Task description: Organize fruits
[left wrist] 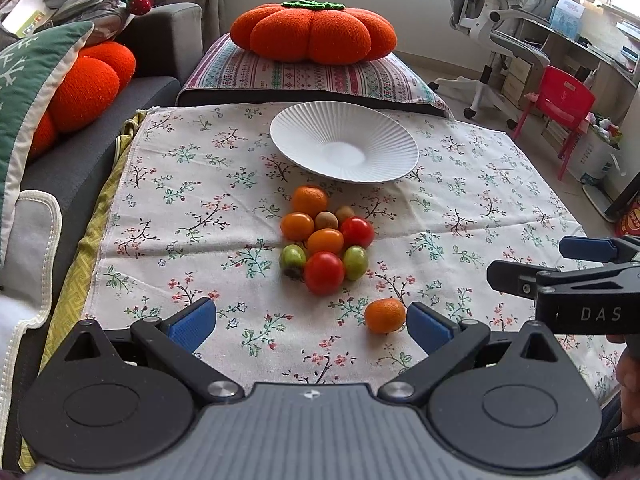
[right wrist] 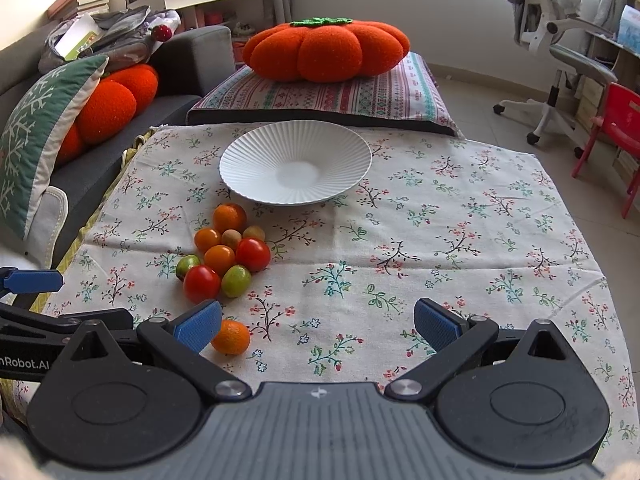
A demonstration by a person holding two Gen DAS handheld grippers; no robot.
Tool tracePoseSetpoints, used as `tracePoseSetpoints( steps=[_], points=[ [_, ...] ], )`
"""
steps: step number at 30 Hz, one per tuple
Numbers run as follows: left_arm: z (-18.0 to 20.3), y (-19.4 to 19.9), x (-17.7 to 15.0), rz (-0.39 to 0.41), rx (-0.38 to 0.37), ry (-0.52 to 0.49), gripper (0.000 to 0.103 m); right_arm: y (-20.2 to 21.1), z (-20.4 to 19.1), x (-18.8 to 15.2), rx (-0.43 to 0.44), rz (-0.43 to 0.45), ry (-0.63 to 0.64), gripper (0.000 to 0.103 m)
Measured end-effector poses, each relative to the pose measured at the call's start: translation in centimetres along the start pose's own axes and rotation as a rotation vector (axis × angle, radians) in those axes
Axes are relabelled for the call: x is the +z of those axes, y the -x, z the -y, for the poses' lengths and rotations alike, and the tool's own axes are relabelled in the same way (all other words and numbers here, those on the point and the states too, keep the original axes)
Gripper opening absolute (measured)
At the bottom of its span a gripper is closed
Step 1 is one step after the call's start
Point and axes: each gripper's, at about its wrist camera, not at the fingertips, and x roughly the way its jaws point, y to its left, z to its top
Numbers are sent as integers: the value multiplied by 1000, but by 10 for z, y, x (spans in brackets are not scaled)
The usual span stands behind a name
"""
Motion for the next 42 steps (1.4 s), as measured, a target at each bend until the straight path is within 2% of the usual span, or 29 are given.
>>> tracePoseSetpoints(
  steps=[42],
  points=[
    [3,-8,-4,-32,-27,-2,90,-2,2,0,-7,-1,-16,103]
  ],
)
